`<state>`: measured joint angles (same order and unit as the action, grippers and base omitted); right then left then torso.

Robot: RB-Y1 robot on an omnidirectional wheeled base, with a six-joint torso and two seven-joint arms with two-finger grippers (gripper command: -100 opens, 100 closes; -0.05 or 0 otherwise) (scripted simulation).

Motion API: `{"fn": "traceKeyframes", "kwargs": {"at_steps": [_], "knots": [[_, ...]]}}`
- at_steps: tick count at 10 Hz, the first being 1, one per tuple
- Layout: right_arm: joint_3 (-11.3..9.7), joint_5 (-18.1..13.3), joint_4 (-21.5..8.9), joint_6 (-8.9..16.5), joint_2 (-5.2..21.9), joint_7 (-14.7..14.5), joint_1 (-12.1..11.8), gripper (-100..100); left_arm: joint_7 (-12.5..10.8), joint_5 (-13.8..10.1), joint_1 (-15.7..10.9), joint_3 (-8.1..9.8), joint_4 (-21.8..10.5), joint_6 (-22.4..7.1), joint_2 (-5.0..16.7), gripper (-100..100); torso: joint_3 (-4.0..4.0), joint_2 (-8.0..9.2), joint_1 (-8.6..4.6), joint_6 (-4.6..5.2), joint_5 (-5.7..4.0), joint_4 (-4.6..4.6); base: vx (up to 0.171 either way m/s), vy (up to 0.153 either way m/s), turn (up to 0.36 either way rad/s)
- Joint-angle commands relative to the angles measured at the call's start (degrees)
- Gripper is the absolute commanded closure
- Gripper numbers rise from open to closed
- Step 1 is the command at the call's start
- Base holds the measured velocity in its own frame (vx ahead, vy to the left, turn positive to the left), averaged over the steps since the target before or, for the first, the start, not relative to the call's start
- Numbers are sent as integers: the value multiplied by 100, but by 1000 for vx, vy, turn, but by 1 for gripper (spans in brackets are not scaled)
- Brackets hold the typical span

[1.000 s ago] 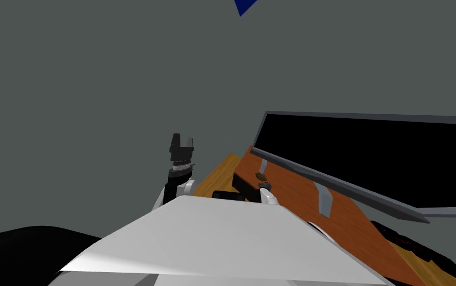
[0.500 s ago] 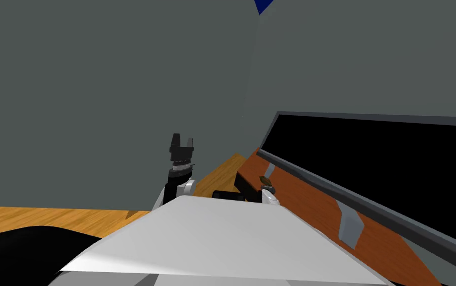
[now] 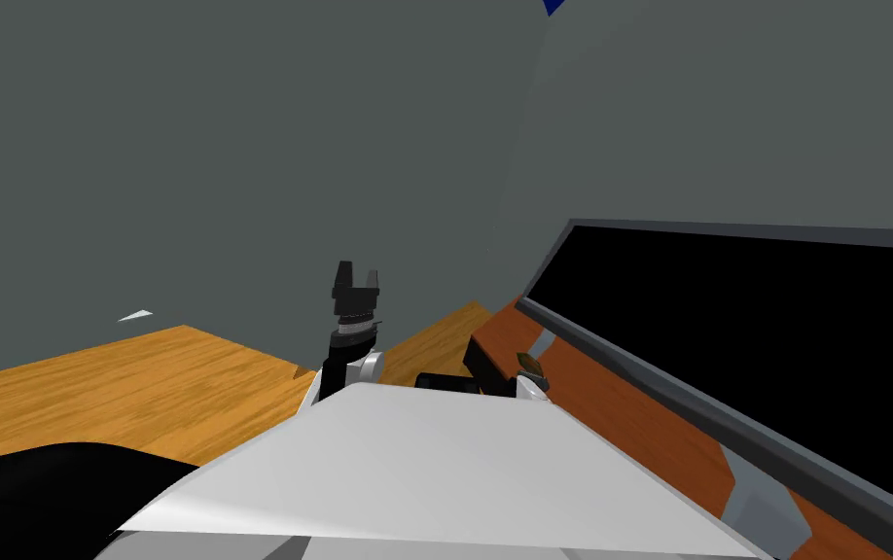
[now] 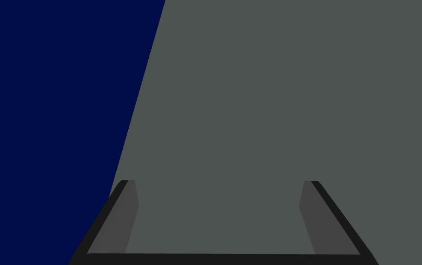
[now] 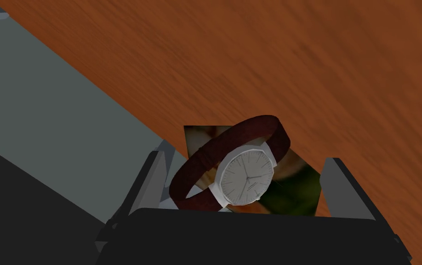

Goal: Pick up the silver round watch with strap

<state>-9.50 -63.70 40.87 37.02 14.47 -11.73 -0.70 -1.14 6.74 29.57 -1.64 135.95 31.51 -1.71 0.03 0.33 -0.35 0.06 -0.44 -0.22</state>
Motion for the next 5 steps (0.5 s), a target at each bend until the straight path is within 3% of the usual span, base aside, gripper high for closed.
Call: {"fn": "traceKeyframes", "kwargs": {"at_steps": [1,4,5], "knots": [[270,84,119,120,-49,-101,-90,-100,0,0,0,0,0,0,0,0,0,0,0,0,0,0,-106,-61,436],[762,111,121,350,-178,-36,-245,-100,0,0,1,1,0,0,0,0,-5,-5,-10,9,-5,-7,-89,-49,346],[814,111,121,350,-178,-36,-245,-100,0,0,1,0,0,0,0,0,-5,-4,-15,7,-6,-7,-78,-44,323]]}}
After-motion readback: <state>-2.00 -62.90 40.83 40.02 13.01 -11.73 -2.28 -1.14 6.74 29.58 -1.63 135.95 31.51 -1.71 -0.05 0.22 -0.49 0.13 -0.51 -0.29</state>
